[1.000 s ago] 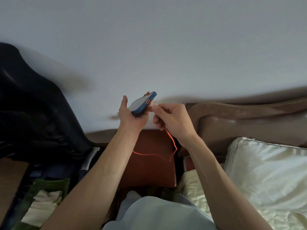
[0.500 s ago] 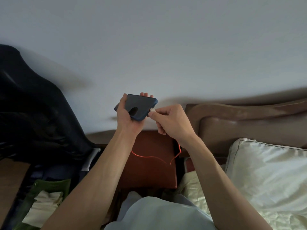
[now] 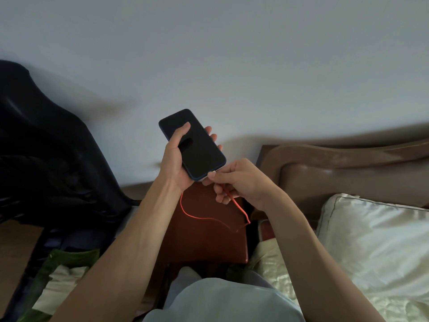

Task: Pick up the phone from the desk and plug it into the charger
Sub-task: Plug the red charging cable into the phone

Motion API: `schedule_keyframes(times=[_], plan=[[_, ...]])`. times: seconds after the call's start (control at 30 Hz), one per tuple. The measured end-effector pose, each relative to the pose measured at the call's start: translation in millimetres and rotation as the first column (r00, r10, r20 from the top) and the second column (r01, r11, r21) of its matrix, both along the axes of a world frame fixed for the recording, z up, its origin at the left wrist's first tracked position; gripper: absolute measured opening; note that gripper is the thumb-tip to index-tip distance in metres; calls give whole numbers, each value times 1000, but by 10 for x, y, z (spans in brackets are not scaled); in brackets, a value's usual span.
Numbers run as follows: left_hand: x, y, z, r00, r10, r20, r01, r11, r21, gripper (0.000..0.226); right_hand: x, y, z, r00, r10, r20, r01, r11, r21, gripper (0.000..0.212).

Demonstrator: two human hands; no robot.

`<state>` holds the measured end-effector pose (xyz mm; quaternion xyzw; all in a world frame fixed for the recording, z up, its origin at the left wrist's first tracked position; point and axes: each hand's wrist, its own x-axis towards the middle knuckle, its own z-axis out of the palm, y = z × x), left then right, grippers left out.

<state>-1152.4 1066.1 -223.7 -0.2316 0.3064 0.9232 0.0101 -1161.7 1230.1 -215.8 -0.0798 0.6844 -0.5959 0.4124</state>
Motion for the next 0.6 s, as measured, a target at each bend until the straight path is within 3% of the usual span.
schedule_keyframes(times=[0.33,0.5,0.6], plan=[[36,-55,-200,995,-47,93,55,995,-80,40,161,-66,-402,984,-95,154,116,983,-139,28],[52,-34,-389,953,-180,244,226,959,-172,44,40,-33,-664,988,-141,59,142,990,-9,75],[74,71,-549,929,-225,294,288,939,-190,39,16,-69,-754,995,-62,-76,73,986,147,78]])
